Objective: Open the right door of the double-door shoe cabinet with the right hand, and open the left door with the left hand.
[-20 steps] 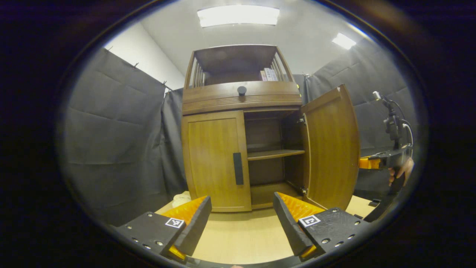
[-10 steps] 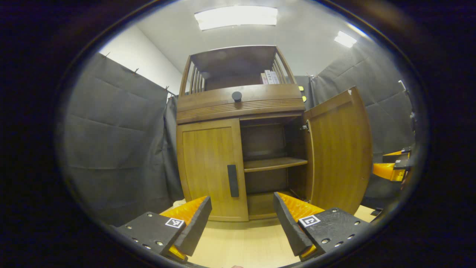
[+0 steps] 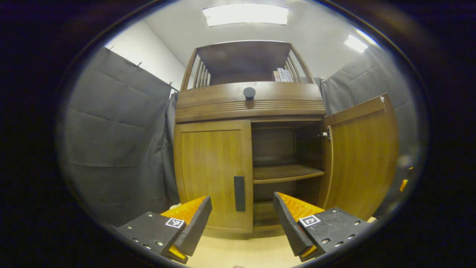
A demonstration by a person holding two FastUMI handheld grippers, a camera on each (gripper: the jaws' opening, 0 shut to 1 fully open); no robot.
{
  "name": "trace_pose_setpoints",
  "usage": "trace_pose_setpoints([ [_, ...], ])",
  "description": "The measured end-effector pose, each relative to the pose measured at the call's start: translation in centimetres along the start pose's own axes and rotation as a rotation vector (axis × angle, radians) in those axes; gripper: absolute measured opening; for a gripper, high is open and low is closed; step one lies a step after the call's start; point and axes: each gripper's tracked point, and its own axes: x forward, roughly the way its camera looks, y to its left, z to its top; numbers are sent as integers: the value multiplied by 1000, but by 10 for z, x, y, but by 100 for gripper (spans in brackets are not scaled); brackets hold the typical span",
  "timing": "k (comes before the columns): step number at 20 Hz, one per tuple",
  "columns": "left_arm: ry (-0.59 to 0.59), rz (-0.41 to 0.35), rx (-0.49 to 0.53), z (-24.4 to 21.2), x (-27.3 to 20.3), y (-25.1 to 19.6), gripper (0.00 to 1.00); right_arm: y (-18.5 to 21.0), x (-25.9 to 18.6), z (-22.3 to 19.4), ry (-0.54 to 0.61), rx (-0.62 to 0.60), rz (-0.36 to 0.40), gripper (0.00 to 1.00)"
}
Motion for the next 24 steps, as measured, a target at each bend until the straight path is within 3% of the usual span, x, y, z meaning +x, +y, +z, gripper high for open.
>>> trace_pose_setpoints([
  [13, 65, -78, -24, -51, 128, 16, 100, 1, -12, -15, 75, 43, -185, 94],
  [14, 71, -80, -29, -56, 135, 16, 88, 0, -13, -16, 76, 41, -195, 93],
  [16, 77, -91, -44, -65, 148, 15, 100, 0, -15, -16, 81, 35, -212, 94],
  [22, 139, -88, -39, -98, 180, 12, 100, 0, -16, -19, 94, 28, -232, 94],
  [24, 159, -80, -49, -108, 185, 16, 65, 2, -15, -20, 97, 29, -228, 93],
])
